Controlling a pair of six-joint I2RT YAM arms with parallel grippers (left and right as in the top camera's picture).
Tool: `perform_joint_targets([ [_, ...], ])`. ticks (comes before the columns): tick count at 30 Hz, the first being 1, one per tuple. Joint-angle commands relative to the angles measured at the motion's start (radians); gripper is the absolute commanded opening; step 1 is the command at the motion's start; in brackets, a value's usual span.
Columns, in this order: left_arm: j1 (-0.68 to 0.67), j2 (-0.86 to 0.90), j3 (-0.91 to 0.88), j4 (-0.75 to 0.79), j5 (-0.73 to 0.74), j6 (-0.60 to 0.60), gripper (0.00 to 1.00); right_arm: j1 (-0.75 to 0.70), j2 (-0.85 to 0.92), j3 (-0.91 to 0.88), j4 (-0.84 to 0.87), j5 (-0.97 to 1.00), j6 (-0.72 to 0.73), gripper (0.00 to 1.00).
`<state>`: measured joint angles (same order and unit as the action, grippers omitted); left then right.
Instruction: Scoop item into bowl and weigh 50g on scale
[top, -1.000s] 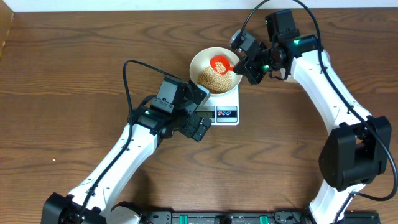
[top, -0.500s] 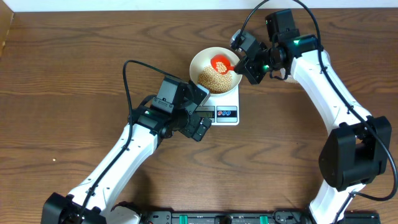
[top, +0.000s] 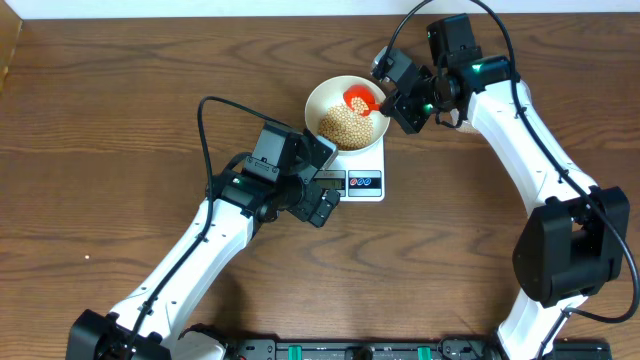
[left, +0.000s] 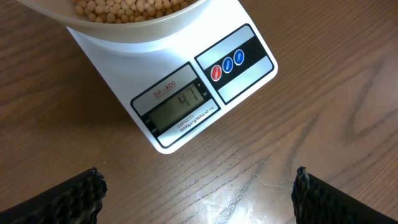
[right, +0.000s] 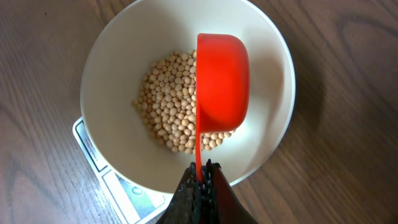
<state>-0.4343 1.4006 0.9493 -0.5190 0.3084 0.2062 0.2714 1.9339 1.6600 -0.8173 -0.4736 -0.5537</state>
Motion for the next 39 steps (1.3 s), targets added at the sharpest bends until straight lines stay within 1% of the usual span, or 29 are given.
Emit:
perform_joint_targets([
  [1, 0.004, -0.011, 0.002, 0.0, -0.006, -0.002, 0.98, -0.004, -0.032, 0.022, 0.005, -0.003, -0.032, 0.01],
  [24, 0.004, -0.011, 0.002, 0.0, -0.006, -0.002, 0.98, -0.004, -0.032, 0.022, 0.015, -0.003, -0.032, 0.01],
  [26, 0.004, -0.011, 0.002, 0.0, -0.006, -0.002, 0.98, -0.004, -0.032, 0.022, 0.014, -0.003, -0.044, 0.01],
  [30, 0.004, -0.011, 0.002, 0.0, -0.006, -0.002, 0.98, -0.005, -0.032, 0.022, 0.01, 0.023, -0.134, 0.01],
  [32, 0.004, -0.011, 0.002, 0.0, -0.006, -0.002, 0.98, -0.005, -0.032, 0.022, 0.015, 0.035, -0.154, 0.01],
  [39, 0.004, -0.011, 0.002, 0.0, -0.006, -0.002, 0.98, -0.009, -0.032, 0.022, 0.04, 0.017, -0.148, 0.01],
])
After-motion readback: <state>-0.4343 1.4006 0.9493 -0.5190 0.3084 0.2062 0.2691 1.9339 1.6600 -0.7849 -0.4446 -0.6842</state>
